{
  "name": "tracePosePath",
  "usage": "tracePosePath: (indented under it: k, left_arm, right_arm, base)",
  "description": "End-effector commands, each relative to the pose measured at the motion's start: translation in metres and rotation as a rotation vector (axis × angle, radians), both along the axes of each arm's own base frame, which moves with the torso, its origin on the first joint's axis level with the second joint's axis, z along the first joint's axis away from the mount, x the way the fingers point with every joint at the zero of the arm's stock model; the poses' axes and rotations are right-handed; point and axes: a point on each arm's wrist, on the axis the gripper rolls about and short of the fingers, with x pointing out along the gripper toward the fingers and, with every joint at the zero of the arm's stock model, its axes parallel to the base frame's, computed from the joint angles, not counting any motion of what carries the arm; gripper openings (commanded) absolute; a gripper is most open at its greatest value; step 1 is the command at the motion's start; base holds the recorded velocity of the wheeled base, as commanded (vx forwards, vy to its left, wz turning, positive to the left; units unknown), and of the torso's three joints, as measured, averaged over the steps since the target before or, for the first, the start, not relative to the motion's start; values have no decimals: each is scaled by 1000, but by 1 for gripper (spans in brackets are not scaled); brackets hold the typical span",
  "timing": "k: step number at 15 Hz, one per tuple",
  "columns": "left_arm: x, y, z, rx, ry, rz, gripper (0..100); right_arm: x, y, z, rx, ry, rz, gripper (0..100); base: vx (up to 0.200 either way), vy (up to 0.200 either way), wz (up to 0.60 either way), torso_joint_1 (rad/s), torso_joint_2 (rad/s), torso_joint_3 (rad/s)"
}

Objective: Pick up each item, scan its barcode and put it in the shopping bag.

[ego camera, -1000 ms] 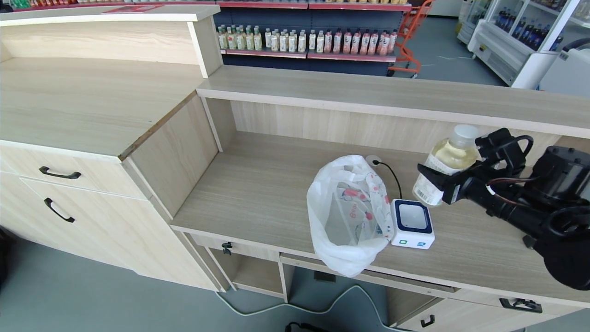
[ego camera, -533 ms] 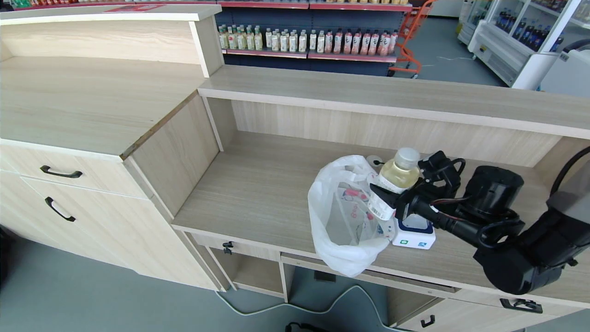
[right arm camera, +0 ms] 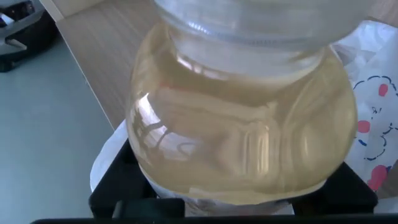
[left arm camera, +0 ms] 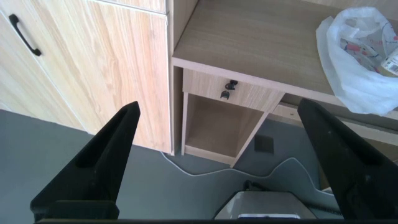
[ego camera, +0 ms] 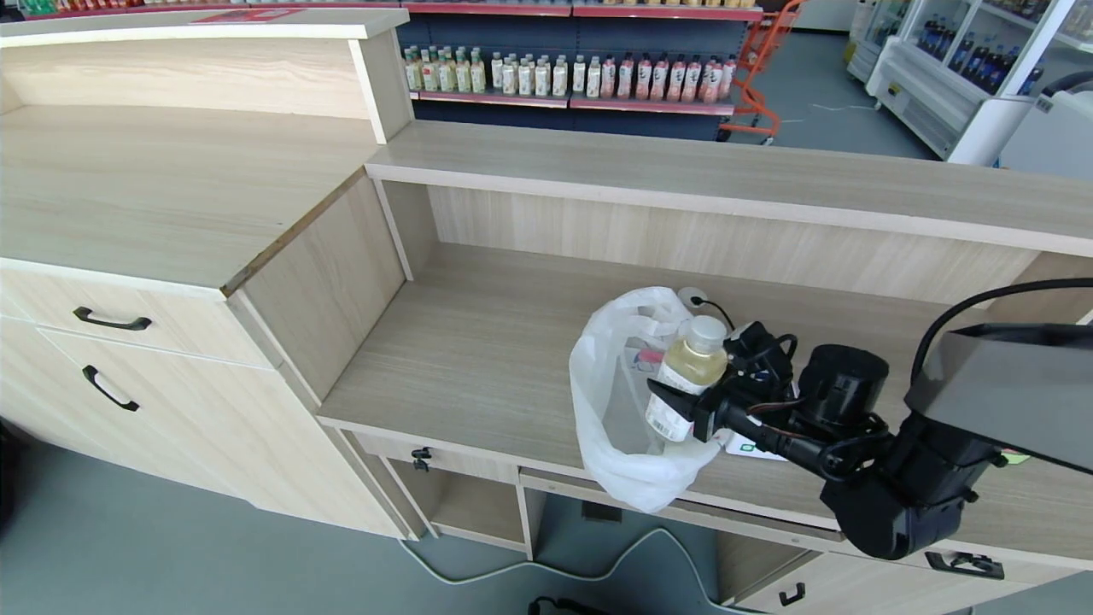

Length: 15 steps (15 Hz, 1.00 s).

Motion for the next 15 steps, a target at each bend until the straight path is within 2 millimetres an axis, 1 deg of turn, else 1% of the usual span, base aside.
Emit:
tracePosePath:
  k: [1, 5, 9, 14, 15]
  left_arm:
    - [0, 0, 0, 0, 1, 0, 100]
    - [0, 0, 0, 0, 1, 0, 100]
    - [0, 0, 0, 0, 1, 0, 100]
    - [0, 0, 0, 0, 1, 0, 100]
    - [0, 0, 0, 0, 1, 0, 100]
  right_arm:
    - [5, 1, -24, -18, 36, 1, 0]
    - [14, 0, -33, -29, 23, -7, 0]
    - [20, -2, -49, -75, 18, -14, 0]
    - [21, -4, -59, -148, -21, 33, 0]
    - [21, -4, -60, -153, -25, 41, 100]
  base:
    - [0, 0, 0, 0, 0, 0]
    - [0, 0, 0, 0, 0, 0]
    - [0, 0, 0, 0, 0, 0]
    - [0, 0, 0, 0, 0, 0]
    - [0, 0, 0, 0, 0, 0]
